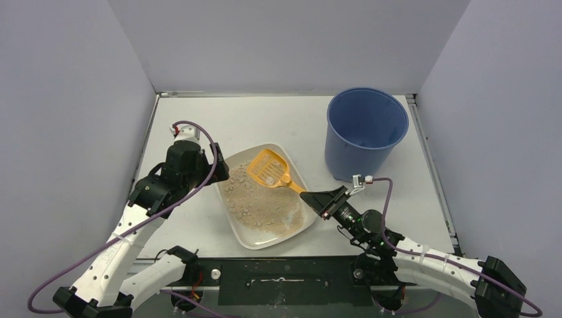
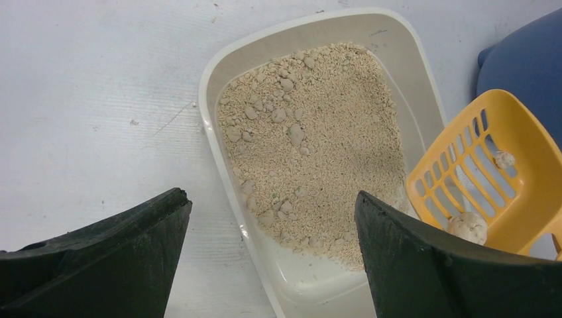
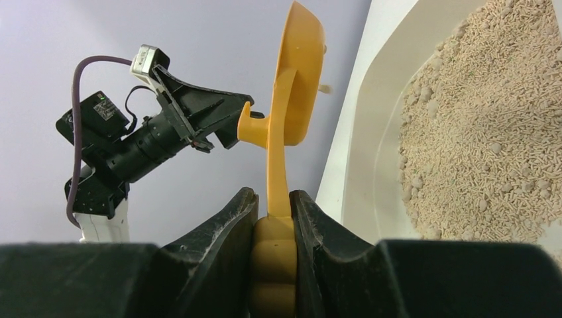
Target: Clean the litter box
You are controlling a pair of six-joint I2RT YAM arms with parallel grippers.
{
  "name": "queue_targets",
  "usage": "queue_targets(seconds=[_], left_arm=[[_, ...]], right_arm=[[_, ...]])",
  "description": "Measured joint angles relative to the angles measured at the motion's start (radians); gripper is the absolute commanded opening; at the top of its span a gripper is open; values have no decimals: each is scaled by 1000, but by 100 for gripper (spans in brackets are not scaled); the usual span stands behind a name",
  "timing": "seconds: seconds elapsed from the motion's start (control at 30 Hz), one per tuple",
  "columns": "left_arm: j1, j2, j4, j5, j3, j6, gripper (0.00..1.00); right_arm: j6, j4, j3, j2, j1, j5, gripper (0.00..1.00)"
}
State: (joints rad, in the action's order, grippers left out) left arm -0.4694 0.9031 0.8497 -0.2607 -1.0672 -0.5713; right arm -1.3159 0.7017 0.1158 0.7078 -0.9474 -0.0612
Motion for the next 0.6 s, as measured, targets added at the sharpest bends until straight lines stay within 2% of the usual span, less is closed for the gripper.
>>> queue_targets(seconds=[0.37, 0.6], left_arm=[[0, -1, 0, -11, 0, 23, 92], [0, -1, -1, -26, 8, 37, 92]], right_arm=[[8, -14, 15, -26, 21, -12, 0], [72, -165, 184, -117, 32, -77, 0]])
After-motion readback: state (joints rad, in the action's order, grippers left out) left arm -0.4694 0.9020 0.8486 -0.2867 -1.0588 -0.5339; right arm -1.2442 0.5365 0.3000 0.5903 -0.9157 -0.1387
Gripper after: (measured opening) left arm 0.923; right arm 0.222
